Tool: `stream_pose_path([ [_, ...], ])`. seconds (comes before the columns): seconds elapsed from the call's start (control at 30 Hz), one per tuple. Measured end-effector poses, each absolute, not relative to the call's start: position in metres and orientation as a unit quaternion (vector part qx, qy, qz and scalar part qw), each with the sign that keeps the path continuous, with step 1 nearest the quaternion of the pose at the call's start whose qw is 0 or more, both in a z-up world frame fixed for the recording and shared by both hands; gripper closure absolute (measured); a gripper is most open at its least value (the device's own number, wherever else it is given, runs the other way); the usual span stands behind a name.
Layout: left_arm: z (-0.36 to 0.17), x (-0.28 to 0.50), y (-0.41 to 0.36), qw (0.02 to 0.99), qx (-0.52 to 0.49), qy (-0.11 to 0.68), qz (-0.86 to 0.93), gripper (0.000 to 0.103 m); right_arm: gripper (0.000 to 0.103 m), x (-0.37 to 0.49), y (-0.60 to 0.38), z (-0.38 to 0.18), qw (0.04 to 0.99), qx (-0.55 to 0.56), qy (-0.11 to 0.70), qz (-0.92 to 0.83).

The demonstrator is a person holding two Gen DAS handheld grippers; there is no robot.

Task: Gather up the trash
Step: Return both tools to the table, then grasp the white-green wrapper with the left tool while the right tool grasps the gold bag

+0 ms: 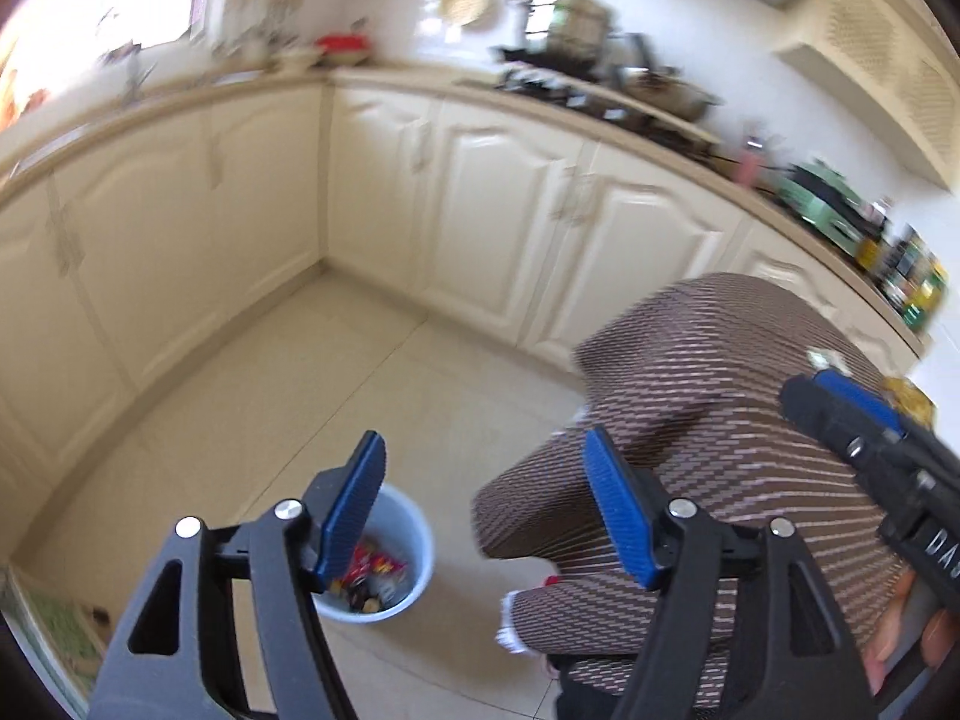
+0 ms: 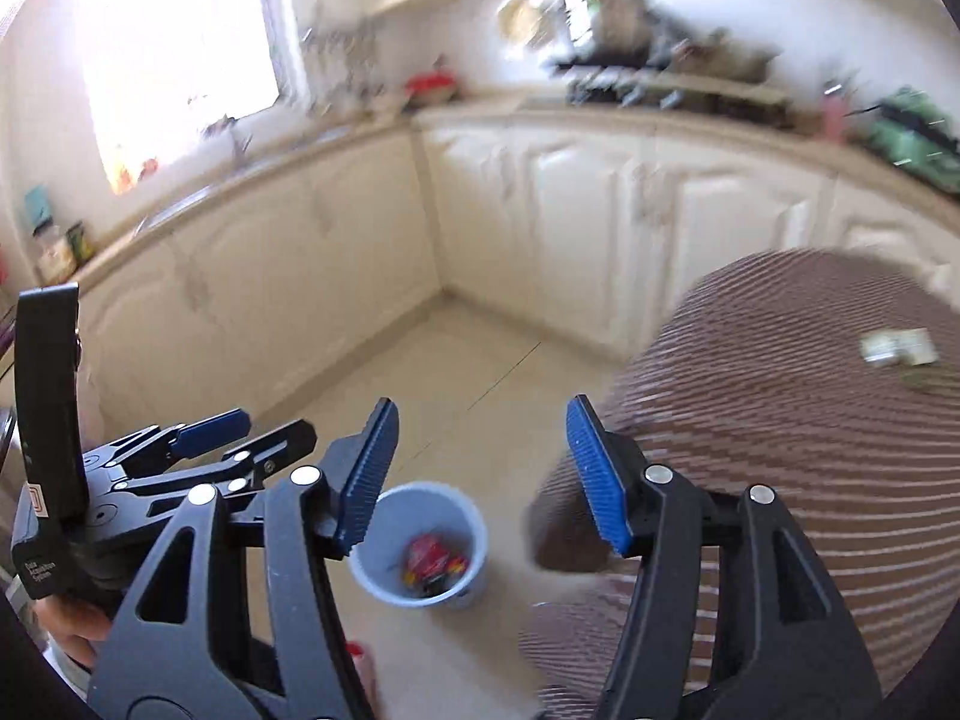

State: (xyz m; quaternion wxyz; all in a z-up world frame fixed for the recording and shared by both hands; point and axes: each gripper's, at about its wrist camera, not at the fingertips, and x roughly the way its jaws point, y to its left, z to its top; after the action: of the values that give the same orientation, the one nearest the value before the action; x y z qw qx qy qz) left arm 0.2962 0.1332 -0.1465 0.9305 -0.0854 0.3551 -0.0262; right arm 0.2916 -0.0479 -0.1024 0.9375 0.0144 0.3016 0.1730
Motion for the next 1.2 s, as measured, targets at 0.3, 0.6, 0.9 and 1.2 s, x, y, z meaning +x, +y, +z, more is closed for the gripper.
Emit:
stream_pose_path([
  [0.3, -0.105, 0.318, -0.022, 0.927, -0.027, 0.351, -0.131, 0.031, 0.041, 0.255, -0.245, -0.080, 0.963, 0.077, 0.258, 0.016],
  [0.6, -0.112, 0.359, -0.151, 0.903, 0.002, 0.379, -0.203, 0.031, 0.035, 0.241, -0.436, -0.114, 0.933, 0.211, 0.247, -0.152],
  [0.9, -0.122, 0.417, -0.208, 0.889, 0.005, 0.405, -0.213, 0.031, 0.035, 0.299, -0.527, -0.158, 0.871, 0.374, 0.285, -0.143],
  [1.2, -0.139, 0.463, -0.231, 0.878, 0.013, 0.428, -0.212, 0.029, 0.086, 0.331, -0.534, -0.158, 0.875, 0.386, 0.276, -0.101],
])
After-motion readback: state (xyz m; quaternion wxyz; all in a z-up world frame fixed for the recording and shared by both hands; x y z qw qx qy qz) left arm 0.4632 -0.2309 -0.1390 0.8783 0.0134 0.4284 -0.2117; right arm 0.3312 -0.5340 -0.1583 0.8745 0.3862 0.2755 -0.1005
